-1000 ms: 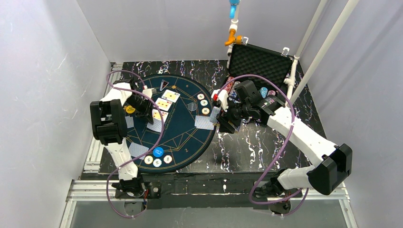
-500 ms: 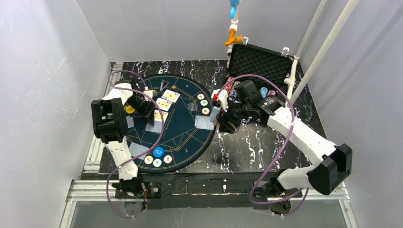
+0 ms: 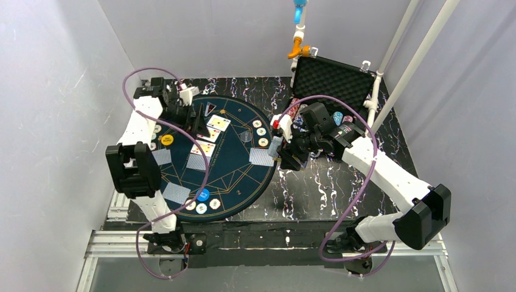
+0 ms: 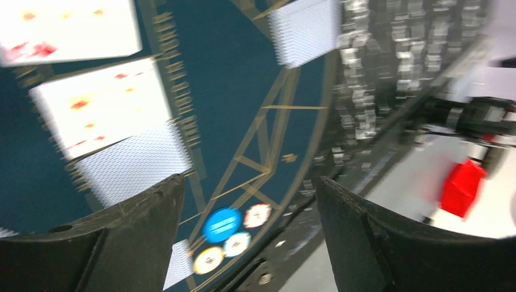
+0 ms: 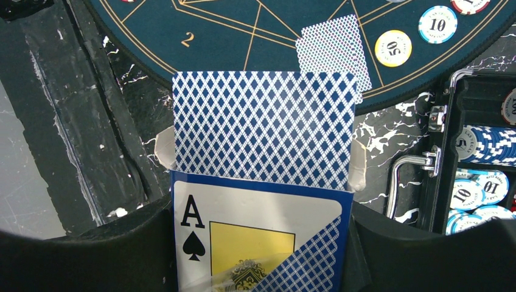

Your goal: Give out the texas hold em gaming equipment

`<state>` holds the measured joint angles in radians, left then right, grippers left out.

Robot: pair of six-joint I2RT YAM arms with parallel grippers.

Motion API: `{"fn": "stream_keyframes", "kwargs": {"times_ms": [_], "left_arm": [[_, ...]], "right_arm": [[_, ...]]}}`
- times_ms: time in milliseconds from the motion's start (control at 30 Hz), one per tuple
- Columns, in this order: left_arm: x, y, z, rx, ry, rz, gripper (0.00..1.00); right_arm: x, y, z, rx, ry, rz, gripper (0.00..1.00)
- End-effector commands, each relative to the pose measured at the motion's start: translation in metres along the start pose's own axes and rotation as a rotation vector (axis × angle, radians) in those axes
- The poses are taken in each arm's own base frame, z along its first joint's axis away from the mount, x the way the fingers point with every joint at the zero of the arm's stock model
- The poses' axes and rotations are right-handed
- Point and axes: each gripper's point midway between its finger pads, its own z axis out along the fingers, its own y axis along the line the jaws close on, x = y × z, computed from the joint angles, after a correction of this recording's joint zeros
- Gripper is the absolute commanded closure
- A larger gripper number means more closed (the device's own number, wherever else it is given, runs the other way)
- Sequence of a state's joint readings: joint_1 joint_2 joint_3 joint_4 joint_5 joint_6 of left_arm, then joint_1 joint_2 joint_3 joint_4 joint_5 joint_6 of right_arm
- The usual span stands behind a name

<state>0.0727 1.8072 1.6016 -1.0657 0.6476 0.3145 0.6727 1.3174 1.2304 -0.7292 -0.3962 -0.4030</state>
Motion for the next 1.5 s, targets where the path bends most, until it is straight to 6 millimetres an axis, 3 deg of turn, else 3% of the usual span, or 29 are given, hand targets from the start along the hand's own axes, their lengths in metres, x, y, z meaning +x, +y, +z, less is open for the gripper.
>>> {"fn": "stream_keyframes", "kwargs": {"times_ms": [0,133,233,433,600,833,1067,1200,1333,1467], "left_arm": [[-0.014,-0.133,-0.014,0.411,-0.045,-0.034,0.22],[-0.012,-0.198,-0.002,0.581,-0.002,-0.020,0.19],[-0.004,-0.231,0.004,0.649,0.039,0.019,0.18],[0.010,-0.266,0.019,0.708,0.093,0.073,0.12],[0.016,-0.269,0.039,0.667,0.130,0.073,0.14],[0.021,-0.269,0.056,0.646,0.163,0.077,0.30],[0.025,-0.260,0.050,0.644,0.166,0.060,0.50],[0.017,-0.257,0.037,0.681,0.128,0.052,0.59],[0.014,-0.267,0.026,0.725,0.102,0.081,0.60],[0.010,-0.276,0.018,0.757,0.076,0.093,0.45]], "right_arm": [[-0.032,-0.003,-0.008,0.012,-0.102,-0.053,0.99],[-0.037,-0.004,-0.009,0.010,-0.108,-0.056,0.99],[-0.039,-0.003,-0.010,0.005,-0.107,-0.054,0.99],[-0.040,0.000,-0.011,-0.014,-0.110,-0.054,0.99],[-0.045,0.002,-0.010,-0.031,-0.126,-0.058,0.99],[-0.053,0.003,-0.011,-0.039,-0.146,-0.054,0.99],[-0.052,0.005,-0.015,-0.037,-0.145,-0.056,0.99],[-0.046,0.006,-0.015,-0.037,-0.136,-0.053,0.99],[-0.042,0.006,-0.013,-0.035,-0.129,-0.050,0.99],[-0.042,0.005,-0.012,-0.033,-0.126,-0.049,0.99]]}}
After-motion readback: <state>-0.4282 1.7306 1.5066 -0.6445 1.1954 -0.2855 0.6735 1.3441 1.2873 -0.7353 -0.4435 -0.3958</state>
